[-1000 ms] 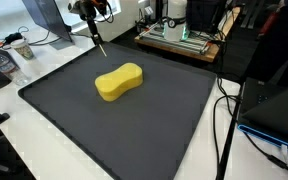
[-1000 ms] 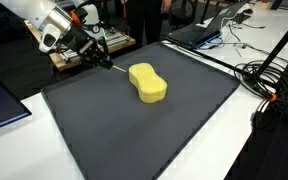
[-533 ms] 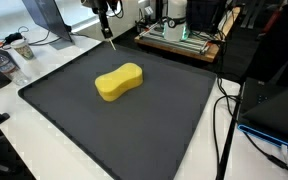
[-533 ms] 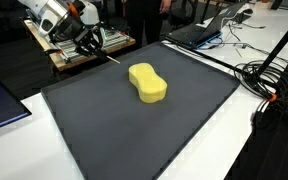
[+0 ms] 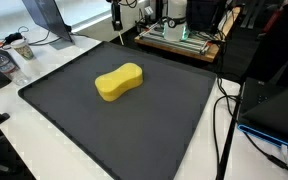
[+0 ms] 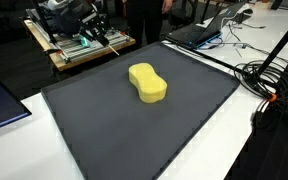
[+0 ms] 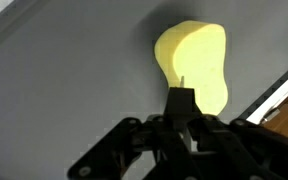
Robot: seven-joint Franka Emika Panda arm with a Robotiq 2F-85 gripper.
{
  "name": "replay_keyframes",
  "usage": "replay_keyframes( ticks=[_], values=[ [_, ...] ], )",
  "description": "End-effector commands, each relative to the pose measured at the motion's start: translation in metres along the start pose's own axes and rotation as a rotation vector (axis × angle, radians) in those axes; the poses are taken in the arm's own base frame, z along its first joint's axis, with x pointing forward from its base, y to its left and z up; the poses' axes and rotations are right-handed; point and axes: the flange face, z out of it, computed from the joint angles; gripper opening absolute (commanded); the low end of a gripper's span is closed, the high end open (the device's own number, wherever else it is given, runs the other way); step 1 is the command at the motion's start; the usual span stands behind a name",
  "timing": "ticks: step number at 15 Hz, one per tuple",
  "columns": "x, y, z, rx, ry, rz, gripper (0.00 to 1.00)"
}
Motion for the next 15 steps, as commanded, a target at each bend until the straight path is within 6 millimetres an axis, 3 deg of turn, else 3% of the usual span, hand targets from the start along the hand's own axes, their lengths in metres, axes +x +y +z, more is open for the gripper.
replay_keyframes(
  ticks=[1,6,15],
  values=[
    [-0.009,-0.037,-0.018,-0.113,0.032,0.015,0.04],
    [-0.039,-0.098,-0.031,-0.219,-0.004,-0.008,0.04],
    [-0.119,-0.187,-0.033,-0.299,-0.056,-0.245,0.04]
  ],
)
